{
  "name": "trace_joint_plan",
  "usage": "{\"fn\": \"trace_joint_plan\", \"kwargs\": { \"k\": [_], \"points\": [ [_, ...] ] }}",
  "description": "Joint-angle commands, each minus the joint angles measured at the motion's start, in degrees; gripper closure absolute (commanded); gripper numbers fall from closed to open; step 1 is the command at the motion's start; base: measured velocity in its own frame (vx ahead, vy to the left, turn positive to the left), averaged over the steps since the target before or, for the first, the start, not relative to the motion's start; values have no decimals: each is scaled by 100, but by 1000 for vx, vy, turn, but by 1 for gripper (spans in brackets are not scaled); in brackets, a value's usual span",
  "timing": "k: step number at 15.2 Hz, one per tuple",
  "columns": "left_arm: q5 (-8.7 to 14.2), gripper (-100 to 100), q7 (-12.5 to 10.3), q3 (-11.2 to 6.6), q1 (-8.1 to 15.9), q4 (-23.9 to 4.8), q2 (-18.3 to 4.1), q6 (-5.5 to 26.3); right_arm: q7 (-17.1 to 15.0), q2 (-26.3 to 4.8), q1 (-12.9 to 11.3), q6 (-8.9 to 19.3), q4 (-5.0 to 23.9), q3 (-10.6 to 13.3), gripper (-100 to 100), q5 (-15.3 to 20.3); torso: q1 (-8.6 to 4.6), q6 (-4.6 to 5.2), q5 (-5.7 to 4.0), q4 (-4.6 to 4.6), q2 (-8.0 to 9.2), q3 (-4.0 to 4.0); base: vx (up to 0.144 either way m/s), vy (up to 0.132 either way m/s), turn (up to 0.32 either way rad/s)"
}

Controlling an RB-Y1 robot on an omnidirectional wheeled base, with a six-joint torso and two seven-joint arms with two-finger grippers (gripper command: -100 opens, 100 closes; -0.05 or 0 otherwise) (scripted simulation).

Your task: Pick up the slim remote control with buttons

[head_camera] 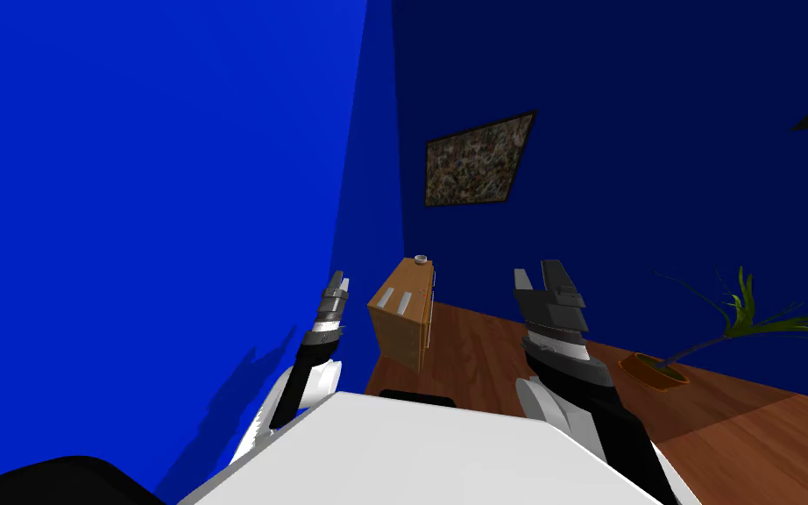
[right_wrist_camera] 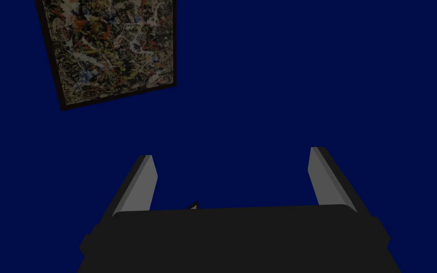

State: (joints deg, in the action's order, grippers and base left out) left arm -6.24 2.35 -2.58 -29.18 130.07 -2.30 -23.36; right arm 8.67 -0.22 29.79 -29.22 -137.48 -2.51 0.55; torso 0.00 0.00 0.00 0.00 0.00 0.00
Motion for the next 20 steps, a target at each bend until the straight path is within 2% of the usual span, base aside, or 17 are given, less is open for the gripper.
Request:
{"fn": "trace_joint_plan", "kwargs": {
  "k": [1, 2, 4, 5, 9, 10, 11, 12, 18, 19, 20],
  "points": [
    [66, -100, 41, -16, -61, -23, -275, -17, 0, 0, 0, 0, 0, 0, 0, 0, 0, 0, 0, 0, 0, 0, -50, -17, -65],
    [66, -100, 41, -16, -61, -23, -275, -17, 0, 0, -1, 0, 0, 0, 0, 0, -3, 1, 0, 1, 11, 5, -93, -37, -63],
    [154, -100, 95, -27, -148, -68, -577, -39, 0, 0, -1, 0, 0, 1, 0, 0, -13, 1, -3, 7, 38, 21, -126, -46, -75],
    [154, -100, 95, -27, -148, -68, -585, -39, 0, 1, -2, 0, 0, 1, 0, 0, -16, 1, -4, 10, 49, 27, -134, -57, -60],
    [315, -100, 196, -8, -338, -208, -1150, -73, 0, 1, -2, 0, 0, 1, 0, 0, -33, 1, -8, 14, 65, 37, -138, -81, -91],
    [315, -100, 196, -8, -338, -208, -1201, -73, 0, 1, -2, 0, 0, 1, 0, 0, -33, 2, -7, 14, 63, 36, -98, -70, -63],
    [369, -100, 230, 13, -417, -281, -1380, -82, 0, 1, -2, 0, 0, 1, 0, 0, -30, 1, -7, 13, 55, 32, -88, -71, -67],
    [369, -100, 230, 13, -417, -281, -1443, -82, 0, 1, -2, 0, 0, 1, 0, 0, -29, 1, -6, 11, 50, 29, -88, -72, -69],
    [519, -100, 326, 139, -689, -577, -2231, -98, 0, 1, -2, 0, 0, 1, 0, 0, -33, 1, -7, 9, 41, 24, -80, -82, -86],
    [519, -100, 326, 139, -689, -577, -2258, -98, 0, 1, -1, 0, 0, 1, 0, 0, -33, 1, -8, 9, 39, 23, -47, -61, -20],
    [560, -100, 353, 202, -788, -702, -2449, -99, 0, 1, -1, 0, 0, 1, 0, 0, -26, 0, -7, 8, 32, 19, -44, -67, -87]
  ]
}}
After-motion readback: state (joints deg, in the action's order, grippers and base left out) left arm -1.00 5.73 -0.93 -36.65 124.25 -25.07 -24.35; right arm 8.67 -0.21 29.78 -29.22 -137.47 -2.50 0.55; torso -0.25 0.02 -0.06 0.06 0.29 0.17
